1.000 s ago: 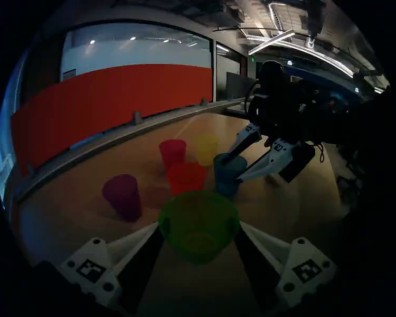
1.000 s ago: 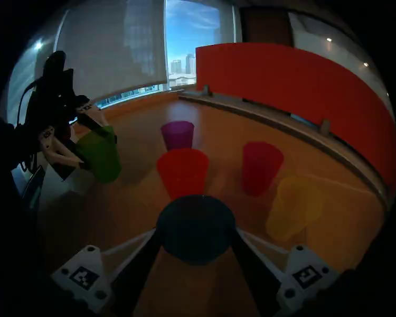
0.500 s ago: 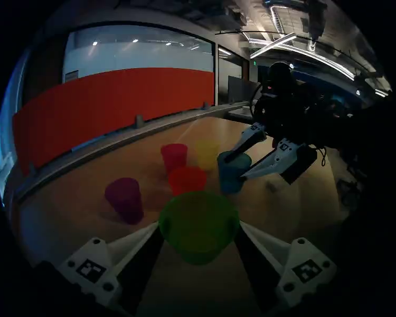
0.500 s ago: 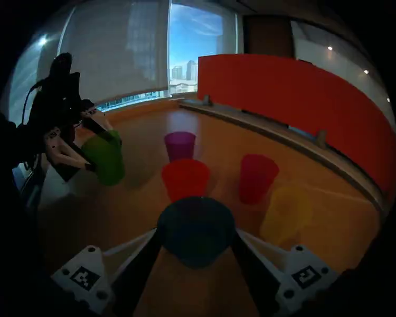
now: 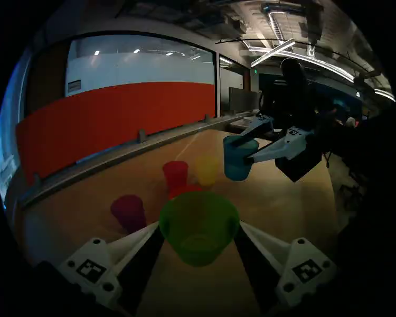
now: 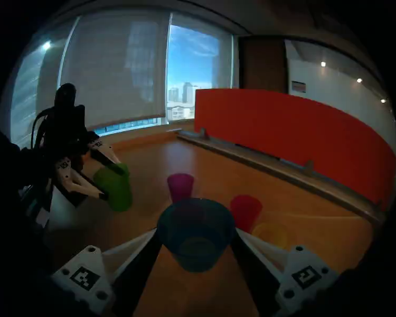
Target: Pour water
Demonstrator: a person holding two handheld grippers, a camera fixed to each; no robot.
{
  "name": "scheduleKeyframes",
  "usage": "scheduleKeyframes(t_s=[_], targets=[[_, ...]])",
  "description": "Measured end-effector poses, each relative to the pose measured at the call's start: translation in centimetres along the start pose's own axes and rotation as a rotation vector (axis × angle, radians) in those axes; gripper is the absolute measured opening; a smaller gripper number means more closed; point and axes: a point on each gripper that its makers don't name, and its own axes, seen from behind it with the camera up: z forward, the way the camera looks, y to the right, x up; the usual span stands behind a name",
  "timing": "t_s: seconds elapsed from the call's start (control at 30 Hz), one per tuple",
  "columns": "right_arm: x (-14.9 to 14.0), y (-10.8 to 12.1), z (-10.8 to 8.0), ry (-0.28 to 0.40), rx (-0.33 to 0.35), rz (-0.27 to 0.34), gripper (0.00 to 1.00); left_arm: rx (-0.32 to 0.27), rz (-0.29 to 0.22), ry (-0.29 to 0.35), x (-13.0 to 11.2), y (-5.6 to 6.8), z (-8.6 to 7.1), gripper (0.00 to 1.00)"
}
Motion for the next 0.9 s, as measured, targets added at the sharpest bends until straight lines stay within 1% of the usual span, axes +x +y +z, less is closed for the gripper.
scheduleKeyframes(t_s=[0.13, 0.33, 0.73, 0.9], targets=[[1.9, 0.2, -1.1, 0.044, -0.011, 0.009, 0.9, 0.011, 0.006, 0.026, 1.1, -0.1, -0.4, 0.86], [3.9, 0.2, -2.3, 0.093, -0.018, 0.022, 0.9, 0.023, 0.003, 0.071, 2.7, 0.0, -1.0, 0.87], [5.4, 0.4, -3.5, 0.143, -0.034, 0.025, 0.9, 0.029, -0.004, 0.16, 5.6, 0.3, -1.8, 0.87], [6.0, 0.5, -3.6, 0.165, -0.038, 0.024, 0.9, 0.025, -0.005, 0.178, 6.3, 0.5, -1.9, 0.87]])
